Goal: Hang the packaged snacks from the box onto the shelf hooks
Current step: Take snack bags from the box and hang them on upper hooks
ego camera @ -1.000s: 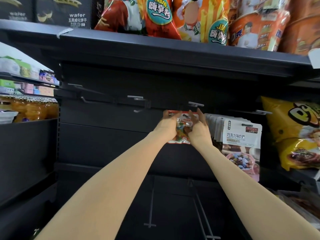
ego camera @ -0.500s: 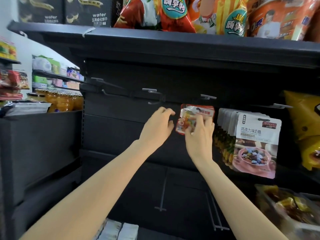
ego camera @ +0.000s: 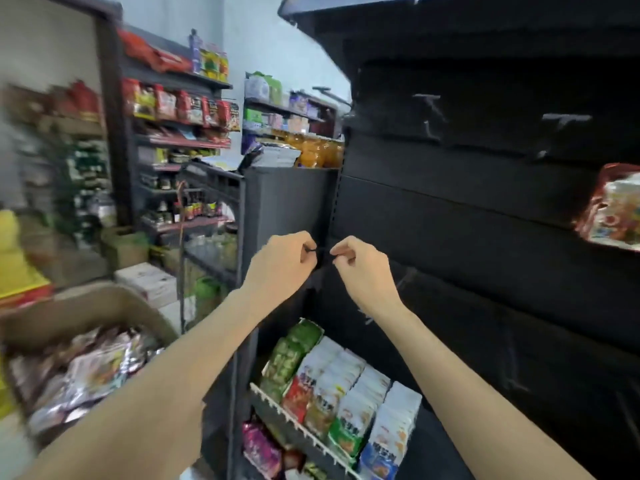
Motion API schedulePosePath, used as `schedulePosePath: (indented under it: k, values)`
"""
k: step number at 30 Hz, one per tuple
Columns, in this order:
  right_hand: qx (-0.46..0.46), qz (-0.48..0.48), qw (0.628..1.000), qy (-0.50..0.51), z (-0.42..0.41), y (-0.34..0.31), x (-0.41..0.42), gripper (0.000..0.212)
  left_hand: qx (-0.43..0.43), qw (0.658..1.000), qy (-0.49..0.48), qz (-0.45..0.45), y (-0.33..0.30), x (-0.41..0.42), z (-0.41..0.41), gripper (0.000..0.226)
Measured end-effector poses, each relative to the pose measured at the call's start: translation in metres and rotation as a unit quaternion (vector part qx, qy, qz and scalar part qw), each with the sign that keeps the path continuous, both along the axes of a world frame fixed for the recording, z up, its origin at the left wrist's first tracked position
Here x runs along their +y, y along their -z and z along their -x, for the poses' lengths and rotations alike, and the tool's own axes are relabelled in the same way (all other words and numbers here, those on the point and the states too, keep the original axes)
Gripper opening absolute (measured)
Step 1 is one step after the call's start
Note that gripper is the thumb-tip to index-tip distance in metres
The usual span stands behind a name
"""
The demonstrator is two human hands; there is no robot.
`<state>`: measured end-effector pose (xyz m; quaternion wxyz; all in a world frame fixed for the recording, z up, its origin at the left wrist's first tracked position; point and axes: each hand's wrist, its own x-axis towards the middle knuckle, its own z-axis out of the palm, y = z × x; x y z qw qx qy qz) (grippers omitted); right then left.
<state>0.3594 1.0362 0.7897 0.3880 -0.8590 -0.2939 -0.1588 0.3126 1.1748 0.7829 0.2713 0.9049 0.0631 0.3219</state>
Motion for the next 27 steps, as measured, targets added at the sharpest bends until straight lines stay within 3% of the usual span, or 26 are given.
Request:
schedulePosePath:
  k: [5, 11, 17, 25, 27]
  values:
    - [0.069, 0.086, 0.990, -0.091, 0.022, 0.076, 0.141, 0.024, 0.107, 0.990, -0.071, 0.055, 0.076, 0.135, 0.040, 0.017]
    - [0.183, 0.168, 0.956, -0.158, 0.045, 0.172, 0.281, 0.027, 0.243, 0.951, -0.151, 0.114, 0.171, 0.280, 0.085, 0.024]
    - [0.283, 0.252, 0.907, -0.185, 0.053, 0.224, 0.357, 0.052, 0.389, 0.896, -0.156, 0.150, 0.235, 0.349, 0.112, 0.024]
    - [0.408, 0.150, 0.891, -0.129, 0.052, 0.262, 0.406, 0.062, 0.437, 0.845, -0.166, 0.262, 0.271, 0.374, 0.091, 0.012]
    - [0.422, 0.140, 0.890, -0.101, 0.048, 0.269, 0.414, 0.060, 0.418, 0.843, -0.185, 0.282, 0.277, 0.379, 0.086, 0.029]
